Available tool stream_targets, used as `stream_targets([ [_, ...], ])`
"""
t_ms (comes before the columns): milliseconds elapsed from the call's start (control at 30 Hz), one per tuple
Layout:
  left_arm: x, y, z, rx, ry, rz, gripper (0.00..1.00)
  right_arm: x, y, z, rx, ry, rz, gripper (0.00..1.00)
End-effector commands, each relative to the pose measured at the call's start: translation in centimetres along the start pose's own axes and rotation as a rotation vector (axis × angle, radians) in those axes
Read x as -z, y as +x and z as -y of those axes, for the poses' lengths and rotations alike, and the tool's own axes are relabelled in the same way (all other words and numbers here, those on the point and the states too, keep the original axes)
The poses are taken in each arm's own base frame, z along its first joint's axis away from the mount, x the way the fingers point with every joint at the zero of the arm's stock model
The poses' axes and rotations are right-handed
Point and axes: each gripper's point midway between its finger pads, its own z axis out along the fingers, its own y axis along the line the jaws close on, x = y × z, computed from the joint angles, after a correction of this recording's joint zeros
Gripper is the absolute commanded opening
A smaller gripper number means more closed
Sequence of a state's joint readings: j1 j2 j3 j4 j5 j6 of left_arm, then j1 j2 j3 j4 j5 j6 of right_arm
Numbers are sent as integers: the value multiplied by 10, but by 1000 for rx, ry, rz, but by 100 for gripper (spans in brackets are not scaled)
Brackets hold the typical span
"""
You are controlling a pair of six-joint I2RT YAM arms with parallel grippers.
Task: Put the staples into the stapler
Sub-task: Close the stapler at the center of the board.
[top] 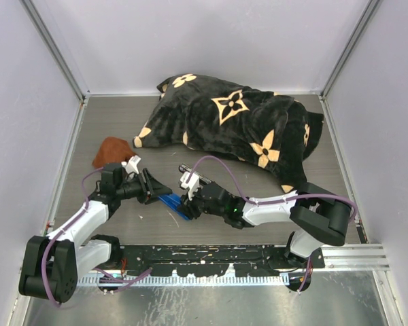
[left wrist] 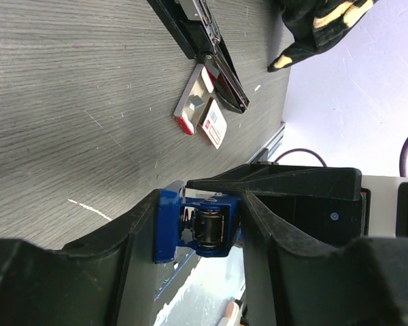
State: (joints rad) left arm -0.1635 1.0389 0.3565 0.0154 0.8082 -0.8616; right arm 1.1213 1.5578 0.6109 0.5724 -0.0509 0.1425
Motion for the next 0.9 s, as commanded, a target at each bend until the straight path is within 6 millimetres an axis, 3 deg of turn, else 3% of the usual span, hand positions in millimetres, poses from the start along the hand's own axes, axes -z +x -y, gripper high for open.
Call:
stream_targets([
  [0,5,1,30,-9,104,-21,16,2,-60,-6,14,-13,175,37],
  [133,7,-4,41,-11,133,-9,7,11,-68,-7,49,-6,152,66],
  [200,8,-6,46,-22,140,-4,4,19,-73,-6,57,-5,140,91],
  [233,8,-7,47,-29,143,0,2,24,-77,-7,55,-16,134,99],
  [467,6,-7,48,-70,168,-17,0,57,-92,-8,-8,-120,117,100],
  [867,30,-1,96,-270,343,-17,0,102,-101,-12,-276,-460,45,100],
])
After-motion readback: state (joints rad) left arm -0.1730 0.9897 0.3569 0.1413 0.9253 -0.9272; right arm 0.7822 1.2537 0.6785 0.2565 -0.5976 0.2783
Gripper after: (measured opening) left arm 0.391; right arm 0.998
